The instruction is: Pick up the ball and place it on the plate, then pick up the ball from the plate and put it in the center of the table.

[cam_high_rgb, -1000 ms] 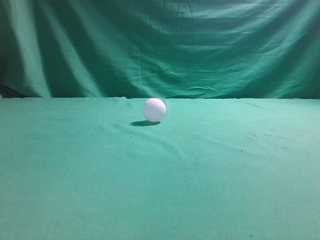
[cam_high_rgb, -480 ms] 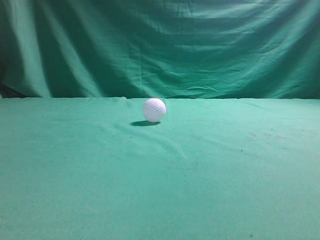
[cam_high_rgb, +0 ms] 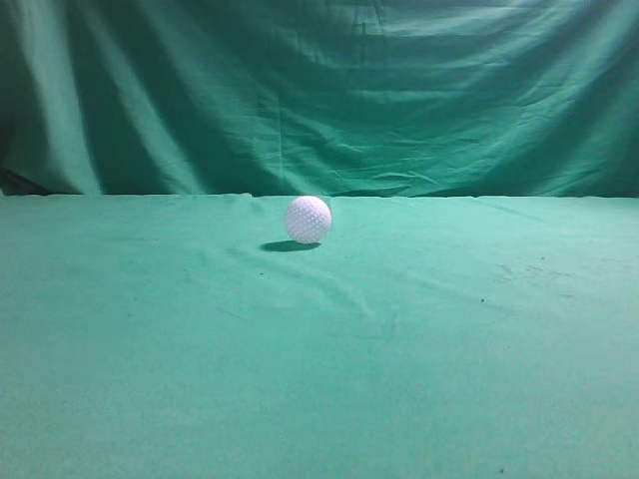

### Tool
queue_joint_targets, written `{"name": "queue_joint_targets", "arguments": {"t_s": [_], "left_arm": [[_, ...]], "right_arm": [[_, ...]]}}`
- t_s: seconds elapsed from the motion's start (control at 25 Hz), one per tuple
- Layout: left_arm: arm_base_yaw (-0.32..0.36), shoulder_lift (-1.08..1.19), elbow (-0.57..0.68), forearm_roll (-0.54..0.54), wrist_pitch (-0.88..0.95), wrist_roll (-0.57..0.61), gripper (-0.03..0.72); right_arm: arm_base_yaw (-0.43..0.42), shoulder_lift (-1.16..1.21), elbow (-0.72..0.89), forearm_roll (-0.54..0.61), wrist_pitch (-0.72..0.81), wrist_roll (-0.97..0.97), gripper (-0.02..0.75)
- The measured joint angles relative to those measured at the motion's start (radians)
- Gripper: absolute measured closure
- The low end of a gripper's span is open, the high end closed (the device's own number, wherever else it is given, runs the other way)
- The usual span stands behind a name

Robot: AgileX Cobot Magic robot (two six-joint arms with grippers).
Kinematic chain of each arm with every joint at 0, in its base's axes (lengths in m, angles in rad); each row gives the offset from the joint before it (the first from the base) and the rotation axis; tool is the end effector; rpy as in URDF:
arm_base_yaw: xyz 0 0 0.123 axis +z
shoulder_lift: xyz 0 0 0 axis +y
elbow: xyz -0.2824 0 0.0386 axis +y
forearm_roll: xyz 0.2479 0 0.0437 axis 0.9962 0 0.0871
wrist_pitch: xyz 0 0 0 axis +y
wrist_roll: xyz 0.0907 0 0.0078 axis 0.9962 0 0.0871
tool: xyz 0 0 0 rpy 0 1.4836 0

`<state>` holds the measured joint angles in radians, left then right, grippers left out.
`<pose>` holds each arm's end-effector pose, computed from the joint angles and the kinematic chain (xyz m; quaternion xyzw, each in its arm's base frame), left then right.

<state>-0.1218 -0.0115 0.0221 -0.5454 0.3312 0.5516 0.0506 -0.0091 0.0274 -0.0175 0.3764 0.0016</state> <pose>0.0510 -0.0218 0.1807 0.1121 0.7680 -0.0943 0.6235 0.0526 0.0021 0.1705 -0.0244 0.8067 0.0080 0.5904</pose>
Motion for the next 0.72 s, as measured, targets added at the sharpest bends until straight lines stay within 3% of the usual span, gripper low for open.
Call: {"name": "queue_joint_targets", "arguments": {"t_s": [0.12, 0.28, 0.36, 0.72], "left_arm": [[0.0, 0.0, 0.0, 0.088, -0.003, -0.088, 0.629], [0.0, 0.0, 0.0, 0.382, -0.001, -0.397, 0.629], [0.0, 0.0, 0.0, 0.483, -0.001, -0.495, 0.629], [0.002, 0.0, 0.0, 0.545, 0.008, -0.509, 0.629]], "right_arm": [[0.0, 0.0, 0.0, 0.0, 0.0, 0.0, 0.738], [0.0, 0.0, 0.0, 0.0, 0.0, 0.0, 0.738], [0.0, 0.0, 0.0, 0.0, 0.0, 0.0, 0.738], [0.0, 0.0, 0.0, 0.0, 0.0, 0.0, 0.738]]}}
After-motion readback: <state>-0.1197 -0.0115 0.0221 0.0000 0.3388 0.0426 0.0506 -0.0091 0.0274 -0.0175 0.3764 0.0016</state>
